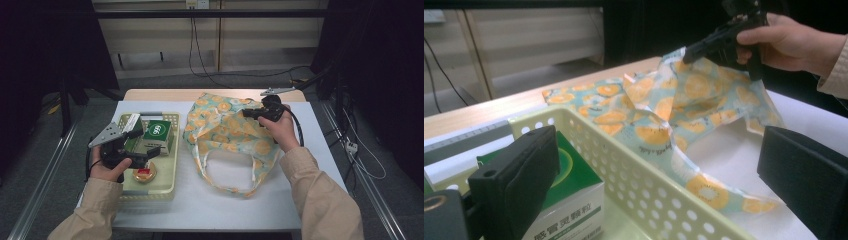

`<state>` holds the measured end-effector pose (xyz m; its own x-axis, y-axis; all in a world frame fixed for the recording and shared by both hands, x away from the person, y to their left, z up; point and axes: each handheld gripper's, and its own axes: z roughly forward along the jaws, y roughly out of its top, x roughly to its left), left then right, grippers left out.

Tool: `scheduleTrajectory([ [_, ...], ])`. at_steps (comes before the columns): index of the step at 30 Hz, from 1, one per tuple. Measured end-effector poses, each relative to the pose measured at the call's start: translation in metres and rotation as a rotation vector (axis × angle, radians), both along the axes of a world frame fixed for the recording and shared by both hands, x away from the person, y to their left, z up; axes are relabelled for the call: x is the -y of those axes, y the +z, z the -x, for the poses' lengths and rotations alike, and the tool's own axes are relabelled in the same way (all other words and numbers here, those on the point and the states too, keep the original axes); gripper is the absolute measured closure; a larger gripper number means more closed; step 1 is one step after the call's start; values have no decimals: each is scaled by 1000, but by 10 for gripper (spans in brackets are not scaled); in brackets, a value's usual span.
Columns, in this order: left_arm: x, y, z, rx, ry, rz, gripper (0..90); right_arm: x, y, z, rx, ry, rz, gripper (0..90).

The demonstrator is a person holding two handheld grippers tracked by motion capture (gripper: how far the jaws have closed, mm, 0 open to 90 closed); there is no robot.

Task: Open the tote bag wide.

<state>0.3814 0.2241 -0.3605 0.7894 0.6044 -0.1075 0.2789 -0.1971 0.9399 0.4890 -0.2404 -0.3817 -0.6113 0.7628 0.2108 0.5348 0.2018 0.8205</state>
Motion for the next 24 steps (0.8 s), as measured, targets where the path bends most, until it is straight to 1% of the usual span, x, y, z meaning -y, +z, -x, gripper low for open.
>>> scheduleTrajectory([
  [1, -1, -1, -2, -1, -9, -18, 39, -1, -1, 1, 2, -7, 10, 900],
  [3, -2, -2, -5, -14, -21, -45, 44, -1, -3, 1, 1, -6, 12, 900],
  [4, -4, -4, -7, -28, -34, -57, 45, -1, -4, 1, -2, -7, 10, 900],
  [5, -4, -6, -8, -44, -34, -79, 45, -2, -4, 2, -2, -6, 13, 900],
  [6, -5, -8, -9, -47, -29, -108, 47, -2, -5, 2, -1, -4, 19, 900],
  [9, -6, -15, -12, -66, -47, -169, 56, -4, -6, 4, 0, 2, 16, 900],
  [10, -6, -17, -12, -75, -39, -194, 53, -5, -7, 5, -1, 4, 20, 900],
  [13, -8, -26, -13, -97, -57, -191, 57, -6, -9, 7, -3, 7, 18, 900],
  [14, -8, -29, -13, -102, -60, -205, 57, -6, -9, 8, -8, 7, 16, 900],
  [15, -9, -32, -14, -108, -59, -210, 57, -6, -10, 8, -6, 7, 18, 900],
  [16, -9, -36, -15, -140, -63, -209, 57, -6, -10, 9, -6, 6, 18, 900],
  [17, -9, -39, -15, -158, -57, -213, 57, -6, -10, 9, -7, 8, 19, 900],
  [18, -10, -42, -15, -176, -59, -220, 58, -6, -10, 9, -4, 13, 23, 900],
  [19, -10, -43, -16, -180, -65, -235, 58, -6, -10, 10, -5, 11, 26, 900],
  [20, -10, -46, -16, -198, -67, -229, 60, -6, -10, 10, -5, 11, 28, 900],
  [21, -10, -47, -16, -176, -66, -256, 64, -5, -10, 10, -6, 11, 26, 900],
  [22, -10, -48, -16, -165, -75, -284, 74, -5, -10, 11, -9, 9, 24, 900],
  [23, -10, -48, -16, -163, -80, -280, 78, -5, -10, 11, -10, 10, 24, 900],
  [24, -9, -48, -16, -159, -79, -287, 77, -5, -10, 11, -13, 10, 24, 900],
])
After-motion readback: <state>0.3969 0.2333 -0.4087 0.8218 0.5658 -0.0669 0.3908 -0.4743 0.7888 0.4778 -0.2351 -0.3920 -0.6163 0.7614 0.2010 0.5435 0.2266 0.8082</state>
